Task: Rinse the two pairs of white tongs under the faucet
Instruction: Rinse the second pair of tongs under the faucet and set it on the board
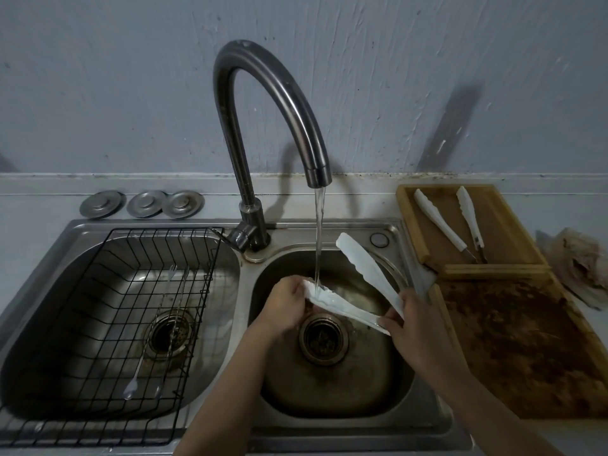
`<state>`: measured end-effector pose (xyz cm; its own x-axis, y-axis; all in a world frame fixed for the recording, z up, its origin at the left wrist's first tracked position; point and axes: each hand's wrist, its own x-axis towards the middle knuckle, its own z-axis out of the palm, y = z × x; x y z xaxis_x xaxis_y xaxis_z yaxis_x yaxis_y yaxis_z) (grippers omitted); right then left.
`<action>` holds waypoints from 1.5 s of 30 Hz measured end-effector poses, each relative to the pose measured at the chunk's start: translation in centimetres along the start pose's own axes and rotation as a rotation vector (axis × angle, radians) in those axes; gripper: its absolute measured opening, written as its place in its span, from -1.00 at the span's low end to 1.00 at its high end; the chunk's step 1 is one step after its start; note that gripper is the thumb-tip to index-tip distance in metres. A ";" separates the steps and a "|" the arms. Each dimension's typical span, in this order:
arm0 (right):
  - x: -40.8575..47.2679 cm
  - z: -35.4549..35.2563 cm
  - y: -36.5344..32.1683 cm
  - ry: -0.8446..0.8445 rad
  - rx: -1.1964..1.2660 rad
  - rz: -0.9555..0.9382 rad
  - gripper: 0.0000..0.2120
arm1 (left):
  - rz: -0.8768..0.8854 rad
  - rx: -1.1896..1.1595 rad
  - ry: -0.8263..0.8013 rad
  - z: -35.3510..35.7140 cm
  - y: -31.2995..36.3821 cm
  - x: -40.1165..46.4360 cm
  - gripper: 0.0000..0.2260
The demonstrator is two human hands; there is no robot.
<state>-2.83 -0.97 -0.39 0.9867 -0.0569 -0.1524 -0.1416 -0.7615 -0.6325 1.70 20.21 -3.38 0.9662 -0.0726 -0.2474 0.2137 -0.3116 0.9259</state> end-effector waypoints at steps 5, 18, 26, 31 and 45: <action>1.0 -0.3 -0.2 -0.235 0.206 0.072 -0.83 | -0.112 -0.601 -0.021 -1.4 0.4 -0.7 -0.56; 0.1 1.4 -1.6 -0.443 0.170 -0.092 -0.38 | 0.185 -0.234 0.475 -2.8 0.9 -2.2 -0.58; 0.7 1.5 -1.5 -0.344 0.185 -0.164 -0.81 | -0.072 -0.825 0.477 -3.3 0.2 -0.8 -0.76; 0.4 1.1 -0.5 -0.489 0.365 0.067 -0.50 | -0.355 -0.680 0.198 -1.5 -2.0 -1.4 -0.78; -1.1 0.1 0.0 -0.365 0.488 0.061 -0.52 | -0.091 -0.304 0.297 1.6 0.2 -0.5 -0.88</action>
<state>-3.96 -0.84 -0.29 0.8969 0.1997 -0.3946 -0.3021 -0.3751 -0.8764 1.02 18.66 -3.57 0.9315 0.2316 -0.2805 0.2901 -0.0079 0.9570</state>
